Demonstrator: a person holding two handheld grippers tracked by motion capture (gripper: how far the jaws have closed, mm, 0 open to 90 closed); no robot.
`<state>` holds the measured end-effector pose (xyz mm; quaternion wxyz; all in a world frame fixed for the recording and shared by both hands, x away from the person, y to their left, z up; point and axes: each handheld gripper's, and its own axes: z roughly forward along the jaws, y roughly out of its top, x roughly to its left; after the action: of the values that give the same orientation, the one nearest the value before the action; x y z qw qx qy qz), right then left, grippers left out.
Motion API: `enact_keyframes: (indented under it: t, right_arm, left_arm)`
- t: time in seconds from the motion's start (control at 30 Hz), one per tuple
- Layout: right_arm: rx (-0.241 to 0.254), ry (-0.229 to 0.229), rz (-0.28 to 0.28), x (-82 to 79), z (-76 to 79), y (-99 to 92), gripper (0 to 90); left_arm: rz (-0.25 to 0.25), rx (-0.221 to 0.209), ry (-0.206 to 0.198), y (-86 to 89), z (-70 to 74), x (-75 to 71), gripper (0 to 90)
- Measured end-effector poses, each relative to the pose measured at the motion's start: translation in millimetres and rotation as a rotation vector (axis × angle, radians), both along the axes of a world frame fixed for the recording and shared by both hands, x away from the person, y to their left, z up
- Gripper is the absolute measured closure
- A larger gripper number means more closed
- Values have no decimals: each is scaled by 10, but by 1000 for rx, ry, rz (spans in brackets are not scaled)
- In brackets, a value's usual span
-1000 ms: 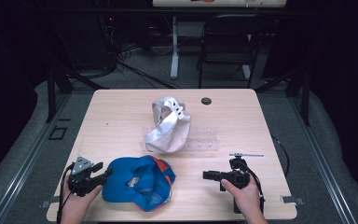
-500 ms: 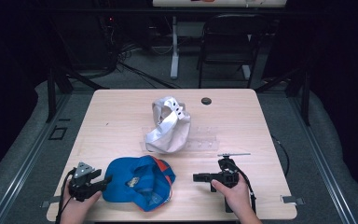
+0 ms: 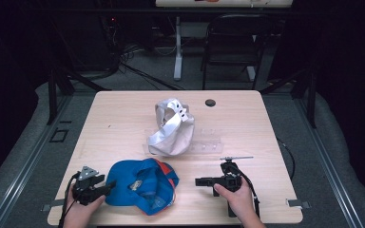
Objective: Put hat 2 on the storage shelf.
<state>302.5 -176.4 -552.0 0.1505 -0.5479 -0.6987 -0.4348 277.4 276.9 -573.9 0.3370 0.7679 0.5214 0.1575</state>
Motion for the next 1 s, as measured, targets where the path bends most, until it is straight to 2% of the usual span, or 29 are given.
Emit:
enact_keyframes:
  t: [0.2,0.23,0.27,0.3,0.5,0.57,0.7,0.87,0.93,1.0]
  right_arm:
    - [6,-3,0,-13,3,7,580]
    - [6,-4,0,-16,3,8,579]
    - [-28,-6,13,-15,18,-10,578]
    - [7,-5,4,-19,5,5,577]
    - [9,0,11,-23,-10,8,573]
    - [0,7,11,-26,-14,22,571]
    - [14,24,35,-23,-45,45,562]
    - [-1,56,71,-30,-91,96,555]
    - [5,61,78,-33,-115,129,555]
    - [11,75,91,-36,-135,157,554]
  left_arm:
    - [-13,-3,20,-36,-39,16,458]
    - [-19,7,26,-45,-35,16,460]
    - [-20,5,19,-62,-42,17,461]
    - [-25,8,22,-72,-38,17,461]
    - [-56,16,22,-171,-36,10,464]
    - [-71,24,24,-210,-31,5,466]
    - [-96,37,22,-300,-27,-8,467]
    - [-131,42,30,-383,-16,-18,467]
    - [-131,44,17,-414,-24,-22,468]
    - [-138,49,25,-436,-17,-30,467]
